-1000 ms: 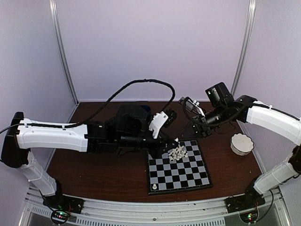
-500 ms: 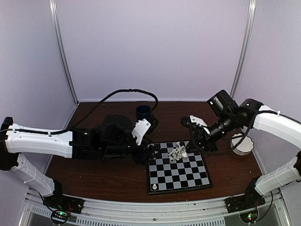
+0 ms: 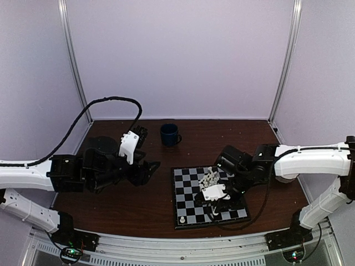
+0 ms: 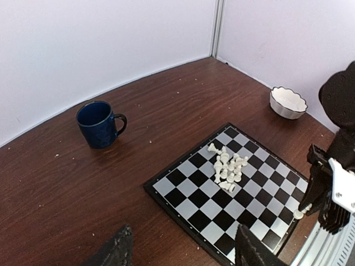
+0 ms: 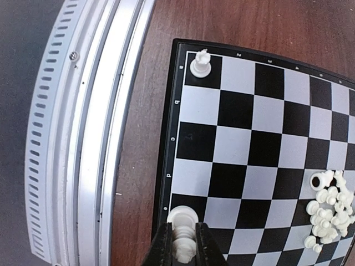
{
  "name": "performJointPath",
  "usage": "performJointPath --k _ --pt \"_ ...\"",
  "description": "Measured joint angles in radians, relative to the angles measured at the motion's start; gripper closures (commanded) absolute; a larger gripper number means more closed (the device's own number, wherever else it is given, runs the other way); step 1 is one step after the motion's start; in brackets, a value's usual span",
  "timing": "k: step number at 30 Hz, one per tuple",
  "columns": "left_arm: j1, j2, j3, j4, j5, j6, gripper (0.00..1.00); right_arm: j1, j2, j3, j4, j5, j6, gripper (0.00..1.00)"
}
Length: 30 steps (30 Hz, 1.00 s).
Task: Set up the chess pieces on the board
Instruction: Place the king at e1.
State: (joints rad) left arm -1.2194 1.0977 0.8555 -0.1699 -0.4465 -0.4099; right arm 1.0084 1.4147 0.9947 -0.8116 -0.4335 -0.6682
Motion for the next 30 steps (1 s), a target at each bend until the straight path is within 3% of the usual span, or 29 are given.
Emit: performJointPath --k 12,30 --pt "0.0 0.023 0.0 -0.031 -0.029 -0.027 0.37 0.057 0.072 -0.04 0.075 0.146 -0.04 0.96" --pt "0.0 0.072 0.001 -0.033 -0.029 -0.029 0.37 0.057 0.073 -0.066 0.098 0.161 -0.04 0.93"
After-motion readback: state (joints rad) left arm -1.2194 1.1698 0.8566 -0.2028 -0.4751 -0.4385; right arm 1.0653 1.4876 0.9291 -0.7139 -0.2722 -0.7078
